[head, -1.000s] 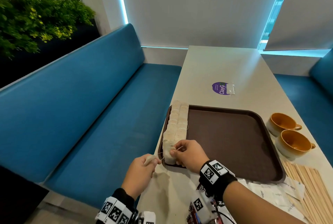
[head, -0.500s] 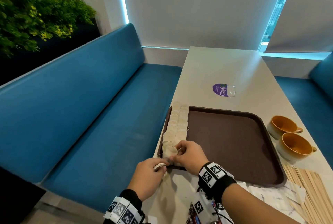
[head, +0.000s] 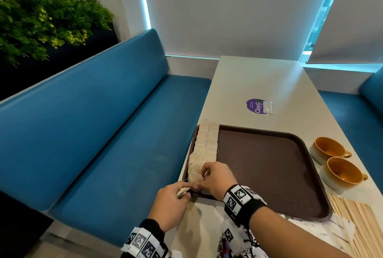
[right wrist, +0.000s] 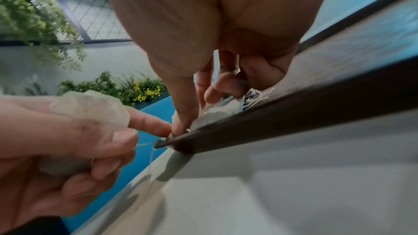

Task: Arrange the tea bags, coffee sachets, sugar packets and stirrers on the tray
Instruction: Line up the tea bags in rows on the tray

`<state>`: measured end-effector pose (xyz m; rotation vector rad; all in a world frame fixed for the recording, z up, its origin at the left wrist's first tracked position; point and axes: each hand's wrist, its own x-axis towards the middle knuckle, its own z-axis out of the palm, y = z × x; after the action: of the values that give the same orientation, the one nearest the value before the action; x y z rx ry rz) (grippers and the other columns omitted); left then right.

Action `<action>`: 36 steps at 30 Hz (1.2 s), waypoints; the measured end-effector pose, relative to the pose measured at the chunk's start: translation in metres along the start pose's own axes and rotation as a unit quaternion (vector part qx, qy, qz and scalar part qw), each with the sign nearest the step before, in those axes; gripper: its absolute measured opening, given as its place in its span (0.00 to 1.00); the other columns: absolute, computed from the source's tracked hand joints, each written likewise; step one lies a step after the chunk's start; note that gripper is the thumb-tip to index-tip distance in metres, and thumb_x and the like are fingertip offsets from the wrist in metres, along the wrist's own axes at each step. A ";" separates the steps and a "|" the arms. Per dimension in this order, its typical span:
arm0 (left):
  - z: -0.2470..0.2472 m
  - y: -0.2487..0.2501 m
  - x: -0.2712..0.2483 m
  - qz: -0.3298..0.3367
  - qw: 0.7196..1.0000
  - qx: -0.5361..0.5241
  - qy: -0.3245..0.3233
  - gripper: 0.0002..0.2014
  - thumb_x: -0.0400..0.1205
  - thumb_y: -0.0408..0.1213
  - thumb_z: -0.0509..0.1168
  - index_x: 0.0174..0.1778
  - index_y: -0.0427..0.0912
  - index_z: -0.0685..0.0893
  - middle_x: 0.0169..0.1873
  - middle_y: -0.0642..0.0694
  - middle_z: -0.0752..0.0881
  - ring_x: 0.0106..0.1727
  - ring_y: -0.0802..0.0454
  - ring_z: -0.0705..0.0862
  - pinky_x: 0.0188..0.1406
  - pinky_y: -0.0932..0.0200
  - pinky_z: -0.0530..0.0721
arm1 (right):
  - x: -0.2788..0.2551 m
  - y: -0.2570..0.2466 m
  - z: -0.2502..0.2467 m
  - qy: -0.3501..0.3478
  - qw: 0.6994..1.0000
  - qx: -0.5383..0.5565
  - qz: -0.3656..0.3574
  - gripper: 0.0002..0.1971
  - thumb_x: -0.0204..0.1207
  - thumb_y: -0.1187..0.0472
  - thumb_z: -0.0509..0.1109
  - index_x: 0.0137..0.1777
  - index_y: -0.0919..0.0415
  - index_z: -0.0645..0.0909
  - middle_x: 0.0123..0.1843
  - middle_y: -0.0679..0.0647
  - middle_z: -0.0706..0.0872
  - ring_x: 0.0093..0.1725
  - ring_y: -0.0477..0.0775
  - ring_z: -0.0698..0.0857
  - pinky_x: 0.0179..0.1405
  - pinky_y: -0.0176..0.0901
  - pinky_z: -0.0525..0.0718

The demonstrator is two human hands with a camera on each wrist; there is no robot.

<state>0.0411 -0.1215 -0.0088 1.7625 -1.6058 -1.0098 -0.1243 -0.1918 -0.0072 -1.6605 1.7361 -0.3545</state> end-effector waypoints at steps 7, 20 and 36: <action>0.001 0.001 -0.002 0.000 1.000 -0.008 0.009 0.10 0.83 0.36 0.69 0.50 0.59 0.89 0.38 0.55 0.89 0.33 0.67 0.82 0.29 0.76 0.74 | 0.001 0.003 -0.006 0.020 0.999 0.043 -0.019 0.13 0.63 0.54 0.88 0.43 0.49 0.86 0.39 0.45 0.88 0.37 0.43 0.86 0.35 0.38 0.87; 0.003 0.004 0.019 -0.020 0.999 -0.027 0.014 0.29 0.83 0.44 0.70 0.81 0.54 0.72 0.48 0.56 0.86 0.50 0.62 0.84 0.39 0.74 0.75 | 0.008 0.010 0.000 0.031 0.998 0.062 -0.002 0.15 0.63 0.51 0.87 0.44 0.47 0.85 0.42 0.45 0.87 0.39 0.45 0.85 0.45 0.45 0.90; 0.003 0.012 0.029 -0.049 0.994 -0.088 0.035 0.14 0.79 0.34 0.69 0.57 0.54 0.77 0.45 0.49 0.88 0.44 0.51 0.86 0.36 0.59 0.81 | -0.008 0.040 -0.022 0.033 0.997 0.072 0.026 0.07 0.72 0.59 0.83 0.44 0.51 0.87 0.41 0.45 0.88 0.39 0.41 0.85 0.34 0.26 0.79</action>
<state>0.0321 -0.1517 -0.0061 1.7488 -1.3558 -1.0886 -0.1692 -0.1840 -0.0145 -1.5139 1.7549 -0.5027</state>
